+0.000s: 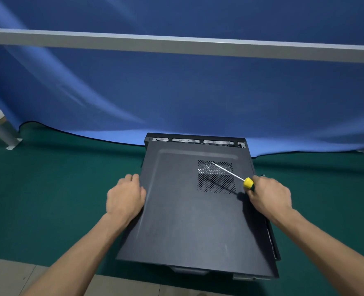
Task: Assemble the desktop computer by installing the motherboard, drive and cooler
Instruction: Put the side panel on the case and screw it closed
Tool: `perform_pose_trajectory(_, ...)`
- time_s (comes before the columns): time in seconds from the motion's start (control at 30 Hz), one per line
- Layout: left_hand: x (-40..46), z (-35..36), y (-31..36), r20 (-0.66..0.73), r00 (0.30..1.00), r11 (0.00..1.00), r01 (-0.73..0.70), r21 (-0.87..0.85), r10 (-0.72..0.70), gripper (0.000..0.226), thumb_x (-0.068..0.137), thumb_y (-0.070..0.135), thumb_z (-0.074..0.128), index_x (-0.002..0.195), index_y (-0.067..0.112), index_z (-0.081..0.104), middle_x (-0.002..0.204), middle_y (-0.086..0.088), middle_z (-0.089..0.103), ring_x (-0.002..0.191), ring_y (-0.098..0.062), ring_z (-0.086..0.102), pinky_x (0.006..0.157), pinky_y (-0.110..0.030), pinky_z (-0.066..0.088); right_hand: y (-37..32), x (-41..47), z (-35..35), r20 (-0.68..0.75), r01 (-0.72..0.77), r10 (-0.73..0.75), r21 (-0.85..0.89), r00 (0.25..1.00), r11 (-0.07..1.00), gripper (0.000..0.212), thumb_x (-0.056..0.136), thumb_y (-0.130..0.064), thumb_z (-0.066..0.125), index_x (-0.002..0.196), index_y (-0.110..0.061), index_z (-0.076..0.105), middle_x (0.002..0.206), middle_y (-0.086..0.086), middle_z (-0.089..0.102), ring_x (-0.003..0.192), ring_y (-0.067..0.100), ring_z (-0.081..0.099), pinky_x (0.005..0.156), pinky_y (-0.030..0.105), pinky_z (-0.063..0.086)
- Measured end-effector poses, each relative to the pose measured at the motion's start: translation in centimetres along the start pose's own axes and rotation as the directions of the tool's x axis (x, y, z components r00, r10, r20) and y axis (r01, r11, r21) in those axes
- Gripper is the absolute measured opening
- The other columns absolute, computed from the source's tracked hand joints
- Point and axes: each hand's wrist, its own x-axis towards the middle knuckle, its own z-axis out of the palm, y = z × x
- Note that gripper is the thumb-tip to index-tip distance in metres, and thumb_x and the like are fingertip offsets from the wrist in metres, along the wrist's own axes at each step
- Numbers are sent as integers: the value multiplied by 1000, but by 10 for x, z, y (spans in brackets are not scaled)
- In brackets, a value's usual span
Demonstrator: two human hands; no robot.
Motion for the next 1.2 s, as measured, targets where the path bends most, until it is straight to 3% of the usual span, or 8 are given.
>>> perform_pose_trajectory(0.07,4,7,6,30,995,989,-88,-122,92,36,94,36,42,123,15,48,131,-2,51,117,-21,48,83,-37,46,-2,-1,6,-25,15,-14,43,1000,999,24,97,-38,42,97,-17,52,100,0,63,87,24,56,60,29,36)
perform_pose_trajectory(0.13,8,17,10,104,980,971,-149,-188,171,56,95,45,38,145,21,28,154,2,24,140,-17,24,109,-33,30,-3,0,13,-20,19,-17,70,1000,997,26,97,-42,40,103,-19,51,108,-3,62,93,24,57,60,29,37)
perform_pose_trajectory(0.2,10,27,16,156,964,960,-178,-216,213,64,96,51,32,151,27,11,159,5,3,145,-14,3,117,-31,10,-6,2,20,-6,28,-28,48,1000,998,31,97,-47,38,109,-21,49,116,-8,59,101,21,53,62,29,39)
perform_pose_trajectory(0.37,10,44,26,142,973,975,-162,-155,185,63,95,54,20,151,29,5,158,3,-9,145,-14,-12,117,-35,-4,-4,15,34,94,60,-59,-5,994,998,41,97,-45,40,127,-18,42,140,-5,43,137,27,28,100,36,33)
perform_pose_trajectory(0.5,16,47,31,150,974,980,-147,-135,167,63,95,55,18,151,28,3,158,3,-11,144,-14,-14,117,-37,-7,-3,28,34,152,34,-42,59,987,998,39,97,-44,42,127,-18,43,144,-6,38,140,27,27,103,38,32)
perform_pose_trajectory(0.83,12,47,36,135,985,990,-98,-105,111,64,94,58,17,151,31,6,158,-2,-8,145,-17,-11,117,-39,-5,-5,26,34,79,29,-34,65,996,997,34,95,-47,44,112,-18,46,127,-6,49,111,24,51,76,34,40)
perform_pose_trajectory(1.07,15,53,34,115,989,989,-75,-129,90,67,89,62,9,150,34,6,158,1,-8,144,-14,-13,117,-39,-7,-10,22,49,-78,-21,19,-15,997,1000,39,94,-55,40,110,-22,52,130,-10,54,98,21,58,61,29,42)
perform_pose_trajectory(1.2,27,61,35,86,992,992,-80,-97,88,66,89,60,9,150,34,8,159,0,-4,145,-16,-8,117,-39,-3,-17,48,52,-118,-44,44,0,992,999,45,93,-58,39,104,-17,54,121,-3,60,88,26,60,55,30,39)
